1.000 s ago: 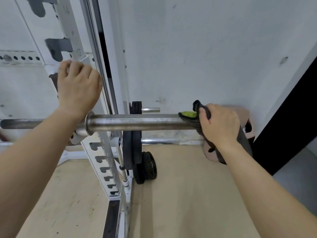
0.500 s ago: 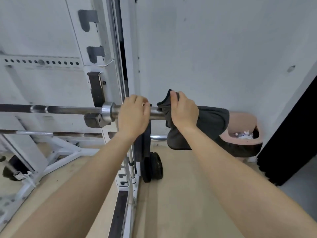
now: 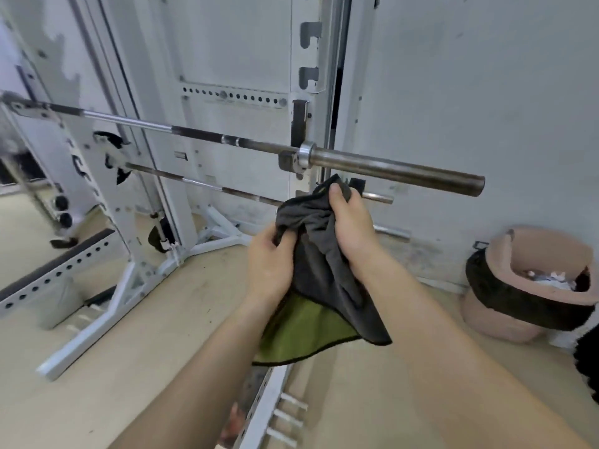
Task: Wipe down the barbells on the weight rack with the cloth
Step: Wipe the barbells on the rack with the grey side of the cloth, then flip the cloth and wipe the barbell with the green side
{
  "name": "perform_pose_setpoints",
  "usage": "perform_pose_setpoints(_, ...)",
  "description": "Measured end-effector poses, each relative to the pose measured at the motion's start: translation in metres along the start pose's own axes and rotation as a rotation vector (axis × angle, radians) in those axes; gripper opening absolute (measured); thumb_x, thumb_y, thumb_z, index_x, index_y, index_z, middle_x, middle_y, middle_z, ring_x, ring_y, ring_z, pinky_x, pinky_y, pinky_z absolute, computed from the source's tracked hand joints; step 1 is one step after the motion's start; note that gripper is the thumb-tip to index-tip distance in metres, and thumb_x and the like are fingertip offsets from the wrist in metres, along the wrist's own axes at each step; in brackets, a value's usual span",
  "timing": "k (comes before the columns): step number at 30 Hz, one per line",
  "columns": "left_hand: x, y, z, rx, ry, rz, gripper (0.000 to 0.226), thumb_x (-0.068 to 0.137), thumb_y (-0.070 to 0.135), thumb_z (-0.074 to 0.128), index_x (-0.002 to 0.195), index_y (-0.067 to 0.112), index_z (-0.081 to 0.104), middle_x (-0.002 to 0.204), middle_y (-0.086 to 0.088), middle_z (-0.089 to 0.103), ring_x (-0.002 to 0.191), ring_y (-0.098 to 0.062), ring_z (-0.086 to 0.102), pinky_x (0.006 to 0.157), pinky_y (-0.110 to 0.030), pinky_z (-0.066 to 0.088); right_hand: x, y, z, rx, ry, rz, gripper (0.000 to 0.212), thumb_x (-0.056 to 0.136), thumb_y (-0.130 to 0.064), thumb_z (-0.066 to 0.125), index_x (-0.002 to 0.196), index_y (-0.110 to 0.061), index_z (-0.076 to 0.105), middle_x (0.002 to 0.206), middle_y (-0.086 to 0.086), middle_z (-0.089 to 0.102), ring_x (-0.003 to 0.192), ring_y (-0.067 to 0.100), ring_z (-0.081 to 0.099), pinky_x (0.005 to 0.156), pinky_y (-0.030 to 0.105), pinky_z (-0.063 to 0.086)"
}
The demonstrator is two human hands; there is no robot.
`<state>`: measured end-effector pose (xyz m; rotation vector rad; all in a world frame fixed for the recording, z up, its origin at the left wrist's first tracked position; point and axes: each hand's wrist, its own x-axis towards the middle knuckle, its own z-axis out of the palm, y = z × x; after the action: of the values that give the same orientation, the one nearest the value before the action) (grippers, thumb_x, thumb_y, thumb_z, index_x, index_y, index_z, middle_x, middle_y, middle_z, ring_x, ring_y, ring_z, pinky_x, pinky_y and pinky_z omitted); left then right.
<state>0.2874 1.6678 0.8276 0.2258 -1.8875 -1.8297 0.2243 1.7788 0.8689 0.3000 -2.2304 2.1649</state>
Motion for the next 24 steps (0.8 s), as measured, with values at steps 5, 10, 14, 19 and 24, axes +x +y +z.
perform_pose_setpoints(5, -0.035, 0.024, -0.140, 0.097, 0.190, -0.070, 0.027, 0.101, 0.011, 0.050, 0.084, 0.022, 0.070, 0.078, 0.007, 0.069, 0.076, -0.010, 0.063, 0.062, -0.023, 0.047, -0.061, -0.007, 0.109, -0.030, -0.162, 0.074, 0.044, 0.107, -0.048, 0.037, 0.131, -0.014, 0.052, 0.120, -0.001, 0.061, 0.115, 0.018, 0.057, 0.104, 0.036, 0.043)
perform_pose_setpoints(10, -0.061, 0.031, -0.284, 0.202, 0.272, -0.209, 0.024, 0.100, 0.015, 0.048, 0.095, 0.017, 0.071, 0.082, -0.005, 0.071, 0.070, -0.020, 0.063, 0.053, -0.026, 0.049, -0.108, 0.004, 0.241, -0.061, -0.308, 0.113, 0.060, 0.105, -0.051, 0.037, 0.147, -0.009, 0.043, 0.146, 0.006, 0.052, 0.135, 0.026, 0.048, 0.117, 0.045, 0.036)
perform_pose_setpoints(14, -0.080, 0.036, -0.400, 0.245, 0.347, -0.243, 0.023, 0.098, 0.015, 0.049, 0.098, 0.018, 0.072, 0.089, -0.001, 0.075, 0.078, -0.015, 0.072, 0.057, -0.026, 0.053, -0.141, 0.015, 0.353, -0.077, -0.400, 0.174, 0.053, 0.105, -0.050, 0.038, 0.140, -0.011, 0.048, 0.134, 0.001, 0.058, 0.126, 0.023, 0.053, 0.113, 0.044, 0.039)
perform_pose_setpoints(19, -0.087, 0.041, -0.554, 0.263, 0.442, -0.249, 0.022, 0.093, 0.015, 0.055, 0.079, 0.004, 0.068, 0.063, 0.005, 0.054, 0.059, -0.012, 0.050, 0.057, -0.023, 0.041, -0.178, 0.026, 0.504, -0.052, -0.472, 0.195, 0.038, 0.105, -0.046, 0.043, 0.123, -0.014, 0.053, 0.114, 0.005, 0.062, 0.110, 0.024, 0.058, 0.091, 0.037, 0.043)
perform_pose_setpoints(24, -0.067, 0.059, -0.685, 0.180, 0.488, -0.309, 0.027, 0.092, 0.026, 0.063, 0.092, 0.001, 0.072, 0.074, -0.006, 0.063, 0.068, -0.018, 0.057, 0.064, -0.033, 0.042, -0.196, 0.030, 0.626, -0.018, -0.526, 0.299, 0.031, 0.102, -0.043, 0.052, 0.118, -0.017, 0.054, 0.113, 0.008, 0.064, 0.103, 0.027, 0.062, 0.101, 0.050, 0.049)
